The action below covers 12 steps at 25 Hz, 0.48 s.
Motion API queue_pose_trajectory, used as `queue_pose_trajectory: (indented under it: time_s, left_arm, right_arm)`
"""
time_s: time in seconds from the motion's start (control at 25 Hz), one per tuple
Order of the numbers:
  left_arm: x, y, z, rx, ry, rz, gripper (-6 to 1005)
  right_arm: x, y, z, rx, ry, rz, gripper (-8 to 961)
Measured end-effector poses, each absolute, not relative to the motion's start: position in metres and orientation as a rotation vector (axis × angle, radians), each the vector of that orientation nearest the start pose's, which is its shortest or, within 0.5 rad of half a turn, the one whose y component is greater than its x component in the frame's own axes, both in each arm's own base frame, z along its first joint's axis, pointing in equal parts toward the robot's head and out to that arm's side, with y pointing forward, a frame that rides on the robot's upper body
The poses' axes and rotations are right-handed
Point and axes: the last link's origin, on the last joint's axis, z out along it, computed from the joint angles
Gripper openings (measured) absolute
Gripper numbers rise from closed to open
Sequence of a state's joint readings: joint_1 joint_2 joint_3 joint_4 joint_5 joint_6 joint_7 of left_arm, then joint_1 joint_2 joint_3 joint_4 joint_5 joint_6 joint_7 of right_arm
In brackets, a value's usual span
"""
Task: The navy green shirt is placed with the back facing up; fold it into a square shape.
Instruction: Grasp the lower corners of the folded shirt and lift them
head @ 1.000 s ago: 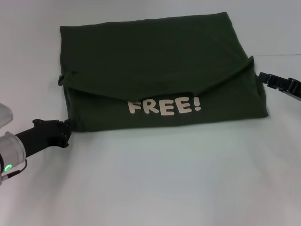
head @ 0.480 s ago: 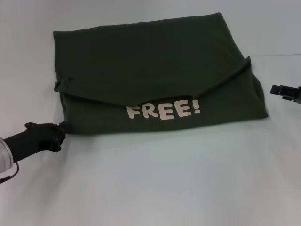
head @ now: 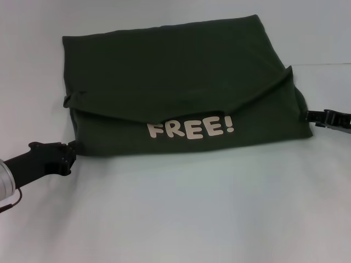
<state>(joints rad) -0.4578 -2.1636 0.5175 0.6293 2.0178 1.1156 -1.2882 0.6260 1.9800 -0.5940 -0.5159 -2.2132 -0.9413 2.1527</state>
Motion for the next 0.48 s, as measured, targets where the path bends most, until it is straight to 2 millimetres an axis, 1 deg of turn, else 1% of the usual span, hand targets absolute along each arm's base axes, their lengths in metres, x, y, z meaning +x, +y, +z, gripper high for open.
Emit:
queue_pose_trajectory:
  time_s: [0.48]
  left_arm:
    - [-0.329,0.341,-0.009,-2.246,-0.834,-0.469,2]
  right_arm:
    - [0.336,0.399,0.024,-1.888,1.543,0.437,610]
